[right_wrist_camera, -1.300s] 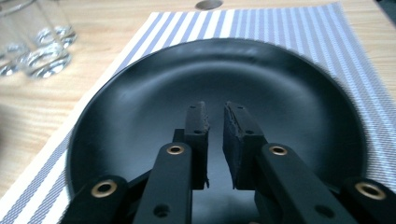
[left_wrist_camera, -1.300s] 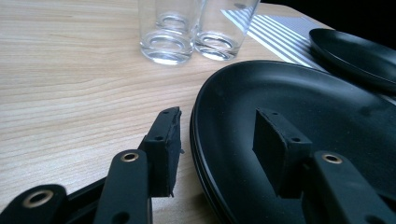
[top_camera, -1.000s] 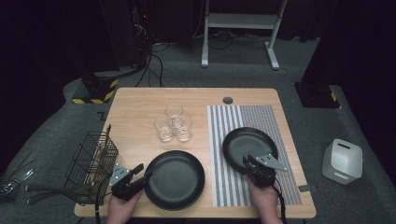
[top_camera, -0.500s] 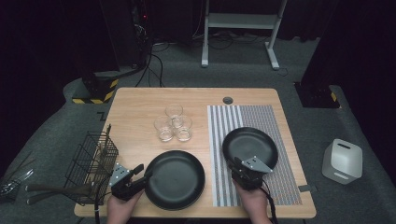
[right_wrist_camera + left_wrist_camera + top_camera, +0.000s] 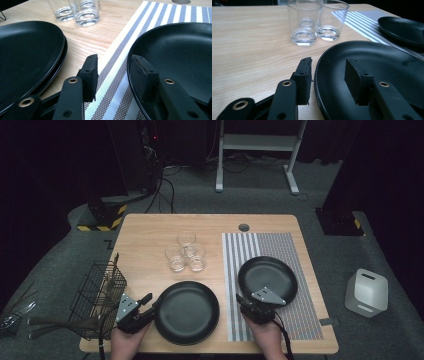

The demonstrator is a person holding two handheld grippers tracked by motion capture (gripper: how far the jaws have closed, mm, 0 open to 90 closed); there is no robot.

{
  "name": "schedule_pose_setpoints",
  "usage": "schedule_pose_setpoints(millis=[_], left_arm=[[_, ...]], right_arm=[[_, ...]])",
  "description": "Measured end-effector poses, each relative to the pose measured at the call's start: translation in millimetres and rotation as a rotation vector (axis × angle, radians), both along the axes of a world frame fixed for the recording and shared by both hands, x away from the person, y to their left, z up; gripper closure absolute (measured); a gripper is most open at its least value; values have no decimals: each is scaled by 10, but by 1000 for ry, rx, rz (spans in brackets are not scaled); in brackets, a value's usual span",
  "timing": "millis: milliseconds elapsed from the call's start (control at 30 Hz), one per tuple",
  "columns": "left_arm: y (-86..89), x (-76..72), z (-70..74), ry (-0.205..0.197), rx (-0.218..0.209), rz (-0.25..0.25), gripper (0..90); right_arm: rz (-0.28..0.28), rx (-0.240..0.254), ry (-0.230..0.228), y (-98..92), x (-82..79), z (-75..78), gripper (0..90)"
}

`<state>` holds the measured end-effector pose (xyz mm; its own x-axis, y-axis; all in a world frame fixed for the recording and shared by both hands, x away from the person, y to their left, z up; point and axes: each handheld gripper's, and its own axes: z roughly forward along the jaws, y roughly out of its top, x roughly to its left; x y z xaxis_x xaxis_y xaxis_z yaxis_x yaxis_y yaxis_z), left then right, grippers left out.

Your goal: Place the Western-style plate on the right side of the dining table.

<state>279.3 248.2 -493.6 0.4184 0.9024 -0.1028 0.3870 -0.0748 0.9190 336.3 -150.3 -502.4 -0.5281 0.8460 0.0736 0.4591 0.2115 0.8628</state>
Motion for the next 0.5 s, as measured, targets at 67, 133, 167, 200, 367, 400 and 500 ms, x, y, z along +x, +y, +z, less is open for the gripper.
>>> schedule_pose_setpoints(millis=[67,133,167,200,367,400,500], left_arm=[[3,-13,64,11,-16,-7,568],[-12,-34,116,-24,-1,-20,570],[-24,-45,137,-37,11,-16,570],[-35,-51,169,-41,19,-20,570],[-105,-53,282,-45,64,-19,565],[-112,-52,297,-44,64,-17,558],[-145,-45,359,-49,64,-14,528]], right_arm=[[8,-8,2,8,-7,-3,580],[16,-11,-12,6,-19,-12,584],[17,-11,-17,3,-24,-15,588],[20,-6,-18,-2,-25,-18,588],[18,10,-16,-33,-17,-39,595],[22,15,-20,-40,-15,-42,597],[22,10,-33,-53,-21,-39,601]])
